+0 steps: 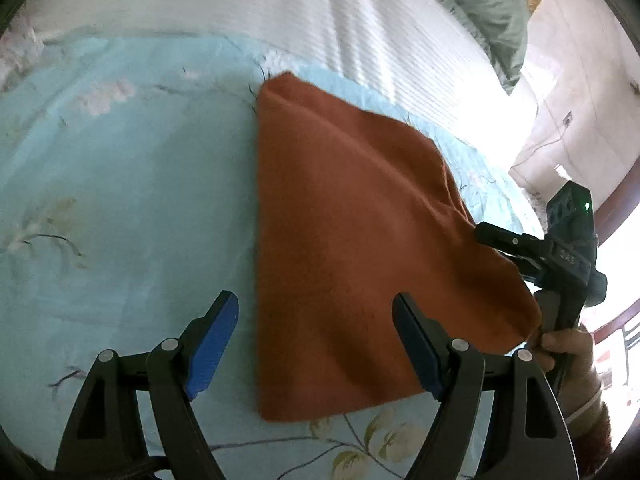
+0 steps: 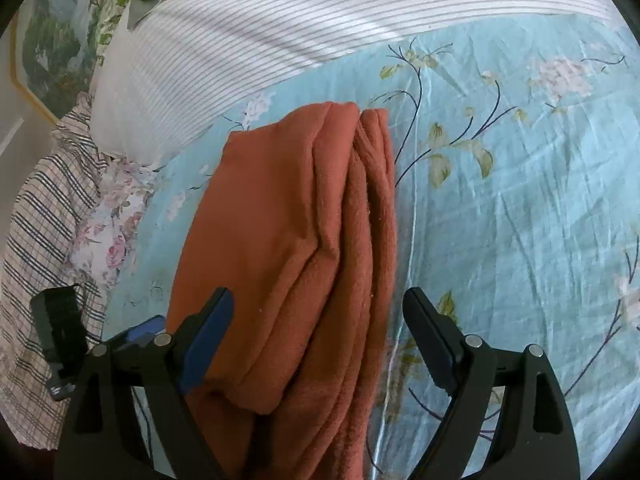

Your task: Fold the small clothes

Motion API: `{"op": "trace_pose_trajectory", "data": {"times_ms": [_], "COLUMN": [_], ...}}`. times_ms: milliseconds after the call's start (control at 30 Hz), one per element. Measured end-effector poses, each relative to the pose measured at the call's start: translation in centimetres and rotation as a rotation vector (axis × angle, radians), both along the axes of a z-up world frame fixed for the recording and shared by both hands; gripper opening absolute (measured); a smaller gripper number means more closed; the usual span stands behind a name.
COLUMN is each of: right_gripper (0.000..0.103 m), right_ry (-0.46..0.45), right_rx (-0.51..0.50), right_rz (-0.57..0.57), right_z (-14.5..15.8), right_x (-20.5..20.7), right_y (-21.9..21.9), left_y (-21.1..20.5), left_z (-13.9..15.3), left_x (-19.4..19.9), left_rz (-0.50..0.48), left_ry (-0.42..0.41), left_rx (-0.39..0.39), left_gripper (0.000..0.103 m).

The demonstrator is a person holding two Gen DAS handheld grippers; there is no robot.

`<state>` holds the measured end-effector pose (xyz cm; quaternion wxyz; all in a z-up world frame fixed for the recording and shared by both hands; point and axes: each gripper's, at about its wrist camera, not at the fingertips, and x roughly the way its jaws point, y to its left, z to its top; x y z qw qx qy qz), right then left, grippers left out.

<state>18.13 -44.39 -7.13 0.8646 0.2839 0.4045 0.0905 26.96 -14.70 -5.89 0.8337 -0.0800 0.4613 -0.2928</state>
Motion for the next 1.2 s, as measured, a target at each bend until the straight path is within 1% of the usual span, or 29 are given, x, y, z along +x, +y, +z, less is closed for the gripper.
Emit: {"op": "trace_pose_trajectory", "data": {"times_ms": [100,167,233,333,367,400,467,500,533,567,600,667,733,833,900,1033,1200], "right_gripper": [0.087,0.087,0.087,0.086,0.084,0.08,0.052,0.047,0.043,0.04,0.038,0.033,0.03,0.028,0.028,0.028,0.026], "right_ry": [0.014,0.023,0.025,0.026,0.027,0.029,0.047,0.055,0.057,0.054,0.048,0.035,0.021,0.001,-0.016,-0.056,-0.089], "right_rx": [0.01,0.018,0.027,0.045,0.046,0.047,0.067,0.086,0.102,0.103,0.092,0.078,0.065,0.077,0.083,0.125,0.164], "right_rz": [-0.002,0.0,0.01,0.021,0.032,0.041,0.057,0.06,0.061,0.06,0.059,0.056,0.059,0.088,0.114,0.182,0.278], "right_z": [-0.5,-1.0,-1.4,-1.8,-1.9,-2.0,-2.3,-2.6,-2.7,-2.7,-2.4,-1.7,-0.8,0.0,0.5,1.2,1.4], "right_x": [0.2,0.2,0.4,0.8,1.0,1.1,1.4,1.4,1.4,1.2,1.0,0.5,0.0,-0.8,-1.4,-2.1,-1.9], "right_y": [-0.2,-0.3,-0.3,-0.4,-0.2,-0.1,0.3,0.3,0.4,0.6,0.8,1.5,2.3,4.0,5.5,10.0,16.2], "left_y": [-0.5,-0.7,-0.8,-1.4,-1.6,-2.0,-2.7,-2.6,-2.8,-3.0,-2.9,-2.4,-1.8,-0.1,1.9,7.2,14.2], "left_z": [-1.7,-2.7,-2.8,-3.0,-3.2,-3.3,-3.6,-3.6,-3.6,-3.5,-3.4,-3.0,-2.3,-0.7,0.3,2.1,4.0], "left_x": [1.2,2.4,2.9,3.7,4.1,4.5,5.0,5.0,5.1,5.2,5.2,4.7,3.9,2.0,0.6,-2.5,-6.5], "left_rz": [0.001,0.002,0.003,-0.012,-0.02,-0.027,-0.043,-0.043,-0.044,-0.048,-0.051,-0.057,-0.059,-0.052,-0.037,0.011,0.095], "left_ry": [0.063,0.106,0.112,0.11,0.115,0.12,0.13,0.13,0.128,0.127,0.122,0.11,0.096,0.063,0.044,0.011,-0.038], "left_rx": [-0.014,-0.046,-0.069,-0.074,-0.085,-0.096,-0.106,-0.101,-0.099,-0.103,-0.111,-0.127,-0.135,-0.135,-0.149,-0.159,-0.121], "left_gripper": [0.08,0.08,0.081,0.081,0.08,0.077,0.067,0.061,0.056,0.047,0.041,0.033,0.032,0.031,0.03,0.03,0.03]}}
